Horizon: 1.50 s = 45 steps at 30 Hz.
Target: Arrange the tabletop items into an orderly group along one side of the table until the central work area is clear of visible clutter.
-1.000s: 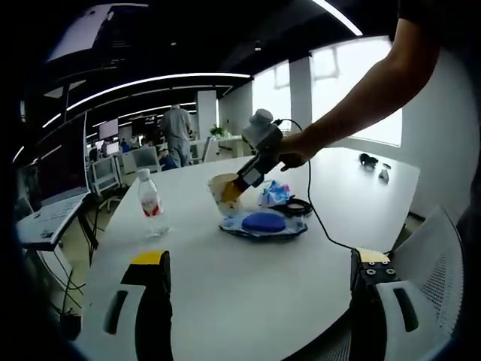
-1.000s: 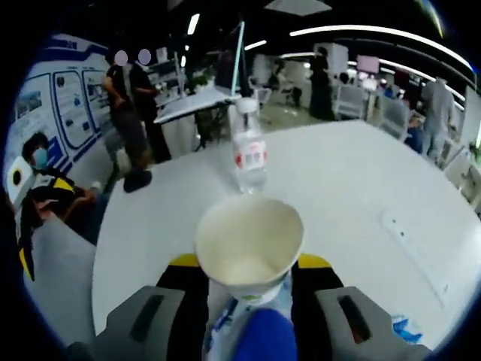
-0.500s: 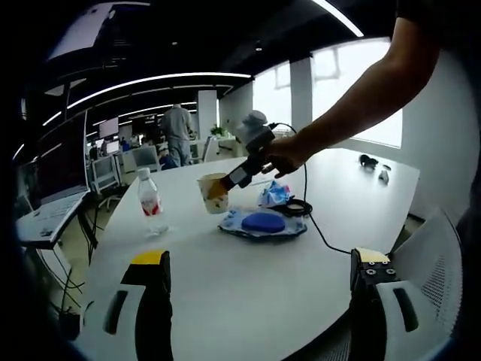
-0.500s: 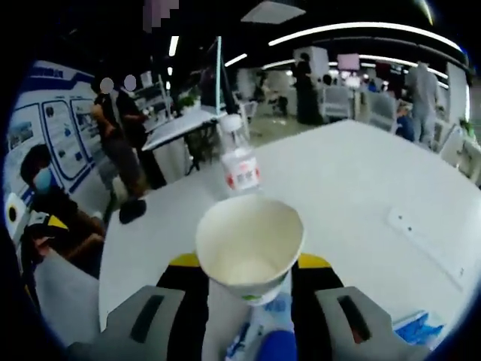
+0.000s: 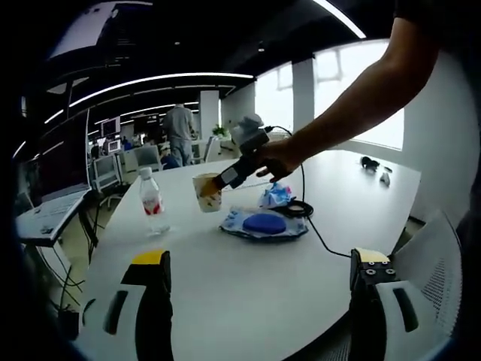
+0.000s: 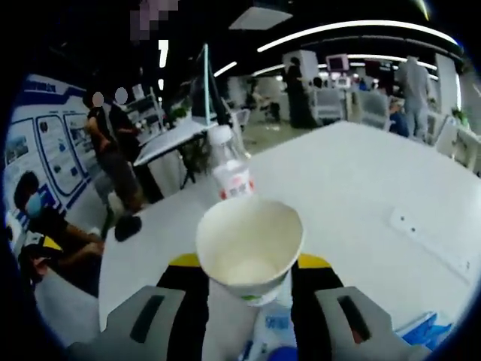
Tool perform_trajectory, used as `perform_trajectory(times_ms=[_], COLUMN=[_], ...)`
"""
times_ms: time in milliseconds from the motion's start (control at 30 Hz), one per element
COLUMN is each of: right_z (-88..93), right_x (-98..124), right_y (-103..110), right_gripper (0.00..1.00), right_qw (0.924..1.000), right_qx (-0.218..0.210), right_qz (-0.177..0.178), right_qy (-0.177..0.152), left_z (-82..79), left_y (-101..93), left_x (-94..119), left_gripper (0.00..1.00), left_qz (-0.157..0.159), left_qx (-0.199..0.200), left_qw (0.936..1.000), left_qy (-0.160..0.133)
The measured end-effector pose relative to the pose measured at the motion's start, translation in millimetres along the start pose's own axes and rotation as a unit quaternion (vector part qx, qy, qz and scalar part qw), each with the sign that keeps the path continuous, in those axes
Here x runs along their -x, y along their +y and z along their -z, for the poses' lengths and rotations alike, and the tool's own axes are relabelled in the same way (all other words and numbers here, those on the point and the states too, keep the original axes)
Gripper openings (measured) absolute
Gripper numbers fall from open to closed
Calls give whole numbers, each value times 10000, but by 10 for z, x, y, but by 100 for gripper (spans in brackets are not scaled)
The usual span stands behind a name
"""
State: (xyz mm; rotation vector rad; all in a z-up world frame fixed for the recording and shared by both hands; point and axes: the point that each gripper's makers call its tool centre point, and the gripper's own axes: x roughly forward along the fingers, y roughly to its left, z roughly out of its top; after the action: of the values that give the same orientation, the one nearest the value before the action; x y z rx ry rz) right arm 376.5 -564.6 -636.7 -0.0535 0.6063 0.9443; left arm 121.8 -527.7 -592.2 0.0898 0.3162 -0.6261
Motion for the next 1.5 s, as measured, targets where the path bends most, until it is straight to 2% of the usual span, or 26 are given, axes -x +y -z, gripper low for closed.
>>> perform_trajectory(times_ms=[267, 967, 1400, 1500], right_z=[-5, -126, -166, -169], right_x=[-91, -374, -531, -578], right_y=[-21, 18, 1, -87], right_gripper=[39, 39, 39, 39], right_qw=[10000, 10000, 9999, 9999], right_qx=[5, 18, 92, 120], right_qz=[47, -38, -19, -3], right_qy=[0, -13, 34, 62], left_z=[16, 41, 58, 65], left_y=[2, 218, 237, 247], left_x=[-2, 40, 44, 40], left_gripper=[99, 99, 99, 99], left_qz=[-6, -539, -571, -580], left_qx=[-22, 93, 189, 201], left_qw=[10000, 9985, 9982, 9981], left_qy=[43, 25, 56, 64])
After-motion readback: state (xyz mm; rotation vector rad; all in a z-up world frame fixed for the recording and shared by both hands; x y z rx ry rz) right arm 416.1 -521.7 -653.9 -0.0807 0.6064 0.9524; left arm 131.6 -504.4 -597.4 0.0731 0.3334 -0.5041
